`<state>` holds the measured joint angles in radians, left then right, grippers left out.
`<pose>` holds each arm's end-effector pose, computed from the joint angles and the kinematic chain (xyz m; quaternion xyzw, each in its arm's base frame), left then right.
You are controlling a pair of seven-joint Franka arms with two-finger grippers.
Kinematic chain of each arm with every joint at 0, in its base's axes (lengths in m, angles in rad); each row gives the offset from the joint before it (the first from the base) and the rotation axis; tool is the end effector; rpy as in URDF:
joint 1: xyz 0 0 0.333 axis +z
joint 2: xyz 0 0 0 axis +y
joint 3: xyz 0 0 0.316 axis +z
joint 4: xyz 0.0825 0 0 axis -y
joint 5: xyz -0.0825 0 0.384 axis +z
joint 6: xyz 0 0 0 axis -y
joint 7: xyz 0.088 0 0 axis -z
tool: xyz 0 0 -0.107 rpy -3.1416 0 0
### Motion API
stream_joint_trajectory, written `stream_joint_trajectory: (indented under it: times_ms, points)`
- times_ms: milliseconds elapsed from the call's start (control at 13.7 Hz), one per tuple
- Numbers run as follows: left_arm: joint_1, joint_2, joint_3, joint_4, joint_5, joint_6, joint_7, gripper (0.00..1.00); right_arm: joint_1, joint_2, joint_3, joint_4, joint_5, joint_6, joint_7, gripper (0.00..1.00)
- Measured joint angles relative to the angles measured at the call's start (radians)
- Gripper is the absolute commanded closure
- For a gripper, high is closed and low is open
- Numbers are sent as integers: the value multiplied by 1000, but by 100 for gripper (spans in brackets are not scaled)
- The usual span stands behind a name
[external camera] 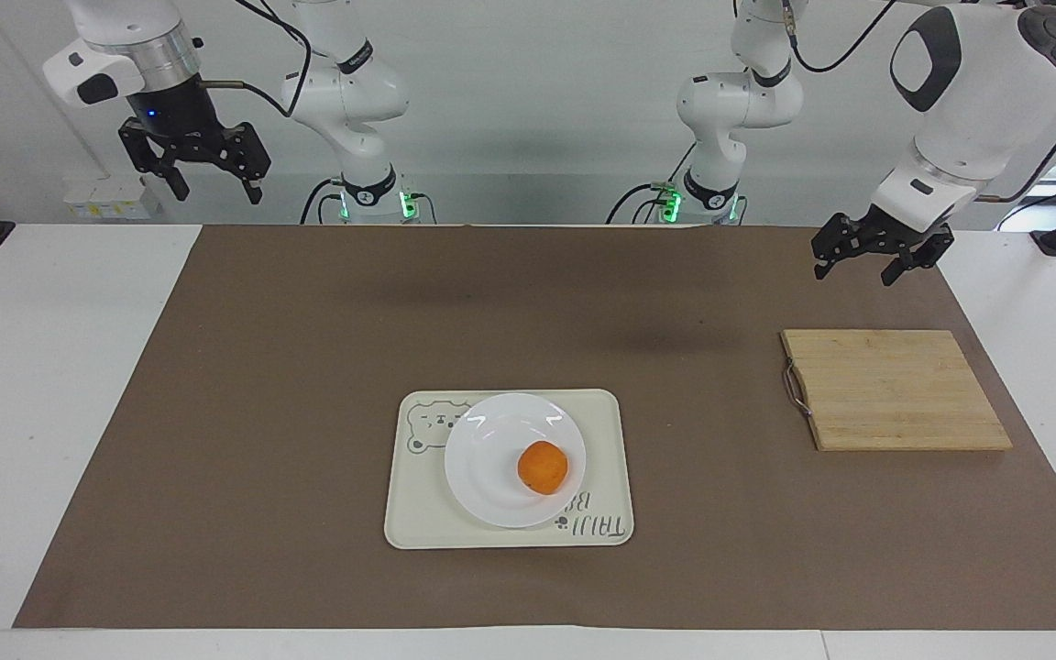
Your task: Place orange and plate with both arms
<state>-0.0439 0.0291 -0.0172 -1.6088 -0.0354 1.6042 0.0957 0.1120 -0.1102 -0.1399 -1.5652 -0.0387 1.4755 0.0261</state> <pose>0.5634 -0.0380 0.5932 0.9967 -0.0774 -0.0165 0.0182 0.5092 -0.0235 0.6767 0.9995 -0.0287 0.0097 0.0116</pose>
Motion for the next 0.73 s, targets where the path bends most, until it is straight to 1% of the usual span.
stream_joint_trajectory:
  times_ms: [291,728]
  points:
    - [0,0,0,0,0,0,0,0,0,1,0,-7,0,21,-16,0]
    - [0,0,0,0,0,0,0,0,0,1,0,-9,0,21,-23,0]
